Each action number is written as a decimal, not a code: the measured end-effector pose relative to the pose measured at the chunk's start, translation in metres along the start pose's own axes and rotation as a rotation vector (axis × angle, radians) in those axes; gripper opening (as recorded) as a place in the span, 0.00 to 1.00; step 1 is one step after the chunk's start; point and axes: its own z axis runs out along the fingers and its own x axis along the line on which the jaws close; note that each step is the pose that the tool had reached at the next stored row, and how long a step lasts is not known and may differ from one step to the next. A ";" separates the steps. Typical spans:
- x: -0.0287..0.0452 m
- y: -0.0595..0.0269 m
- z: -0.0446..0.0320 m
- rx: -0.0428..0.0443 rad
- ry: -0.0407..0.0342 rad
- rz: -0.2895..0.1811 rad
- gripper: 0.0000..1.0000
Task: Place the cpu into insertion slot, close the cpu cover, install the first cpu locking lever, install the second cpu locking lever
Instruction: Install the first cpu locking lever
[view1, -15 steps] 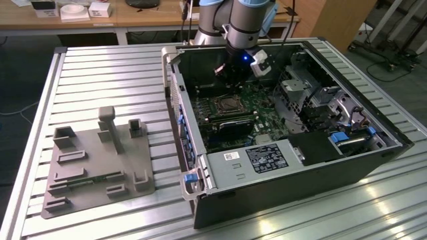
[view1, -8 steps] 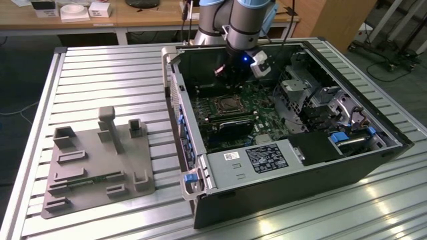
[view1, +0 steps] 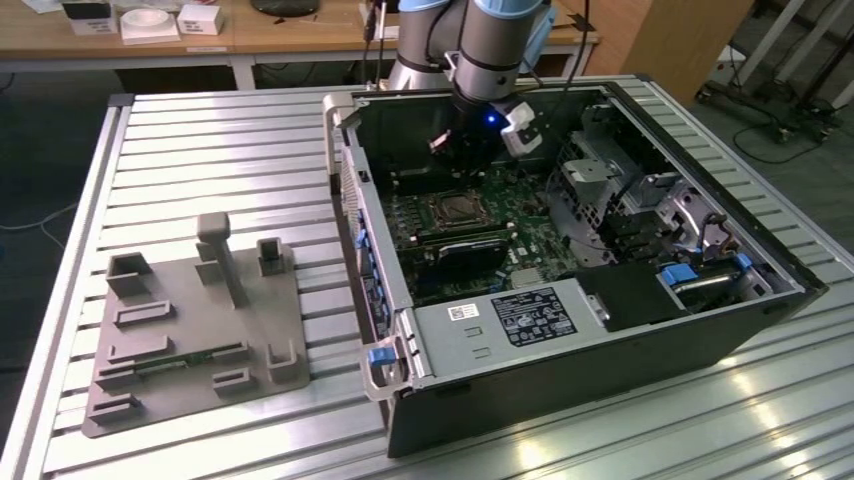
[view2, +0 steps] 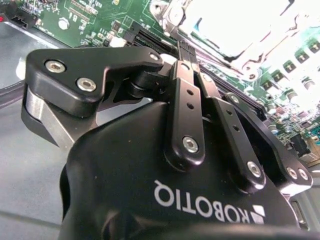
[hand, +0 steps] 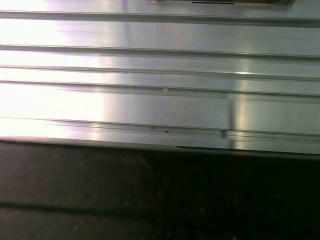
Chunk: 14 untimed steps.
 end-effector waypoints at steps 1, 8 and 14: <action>-0.0003 0.0001 0.0000 0.0004 0.0006 0.000 0.11; -0.0010 0.0005 0.0002 0.0033 0.0049 0.000 0.11; -0.0010 0.0005 0.0002 0.0048 0.0078 0.000 0.11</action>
